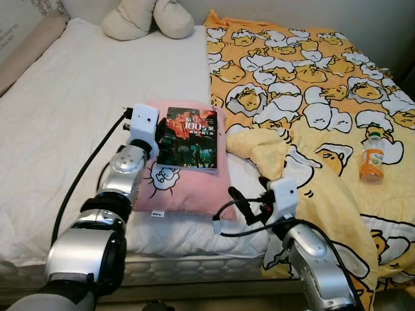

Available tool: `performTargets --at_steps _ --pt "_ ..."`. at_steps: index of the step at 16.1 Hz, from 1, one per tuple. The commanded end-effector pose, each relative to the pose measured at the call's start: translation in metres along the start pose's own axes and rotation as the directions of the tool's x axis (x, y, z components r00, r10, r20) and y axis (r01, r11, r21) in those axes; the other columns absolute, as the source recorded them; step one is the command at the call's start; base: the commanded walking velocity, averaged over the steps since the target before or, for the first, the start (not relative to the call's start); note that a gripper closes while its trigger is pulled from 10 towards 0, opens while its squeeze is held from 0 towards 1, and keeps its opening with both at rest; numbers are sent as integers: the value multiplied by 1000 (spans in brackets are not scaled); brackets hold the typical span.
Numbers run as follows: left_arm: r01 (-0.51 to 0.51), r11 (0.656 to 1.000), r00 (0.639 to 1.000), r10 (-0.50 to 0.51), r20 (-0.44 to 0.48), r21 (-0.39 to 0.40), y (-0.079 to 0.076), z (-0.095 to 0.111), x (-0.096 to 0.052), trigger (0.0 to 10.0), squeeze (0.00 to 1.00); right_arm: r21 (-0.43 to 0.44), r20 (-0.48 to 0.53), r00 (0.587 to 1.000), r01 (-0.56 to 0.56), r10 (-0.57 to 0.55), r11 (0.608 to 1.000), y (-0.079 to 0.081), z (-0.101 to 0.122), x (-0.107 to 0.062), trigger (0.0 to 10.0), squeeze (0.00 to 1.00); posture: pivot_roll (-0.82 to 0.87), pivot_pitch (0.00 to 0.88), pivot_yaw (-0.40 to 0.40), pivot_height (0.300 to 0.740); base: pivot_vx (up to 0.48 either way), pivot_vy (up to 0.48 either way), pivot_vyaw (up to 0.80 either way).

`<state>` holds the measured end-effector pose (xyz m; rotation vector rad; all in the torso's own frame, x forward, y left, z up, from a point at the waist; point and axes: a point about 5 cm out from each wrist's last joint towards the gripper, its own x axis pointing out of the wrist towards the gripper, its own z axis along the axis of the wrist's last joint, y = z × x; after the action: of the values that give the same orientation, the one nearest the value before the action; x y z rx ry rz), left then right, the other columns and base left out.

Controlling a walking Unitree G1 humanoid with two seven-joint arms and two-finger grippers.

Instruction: Clean up the room

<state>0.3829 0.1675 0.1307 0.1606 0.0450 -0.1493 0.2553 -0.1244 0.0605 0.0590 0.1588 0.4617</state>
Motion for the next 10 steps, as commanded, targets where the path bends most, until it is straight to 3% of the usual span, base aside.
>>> performTargets --at_steps 1,7,8,10 --pt "-48 998 999 47 -21 -38 5 -6 -2 10000 1000 -2 17 1000 15 -15 1000 -4 4 -3 10000 0 -77 0 -19 740 0 0 0" --pt "2 1000 999 -2 -46 -2 -6 -11 -2 10000 1000 -2 34 998 49 -49 999 -5 5 -2 10000 0 -76 0 -14 740 0 0 0" --pt "5 996 995 -14 -99 -88 -10 -17 -2 10000 1000 0 33 998 52 -52 999 -5 5 -2 10000 0 -75 0 -17 740 0 0 0" --pt "16 990 990 -35 -134 -138 -14 -22 -3 10000 1000 -3 33 998 49 -49 999 -5 5 -2 10000 0 -76 0 -16 740 0 0 0"
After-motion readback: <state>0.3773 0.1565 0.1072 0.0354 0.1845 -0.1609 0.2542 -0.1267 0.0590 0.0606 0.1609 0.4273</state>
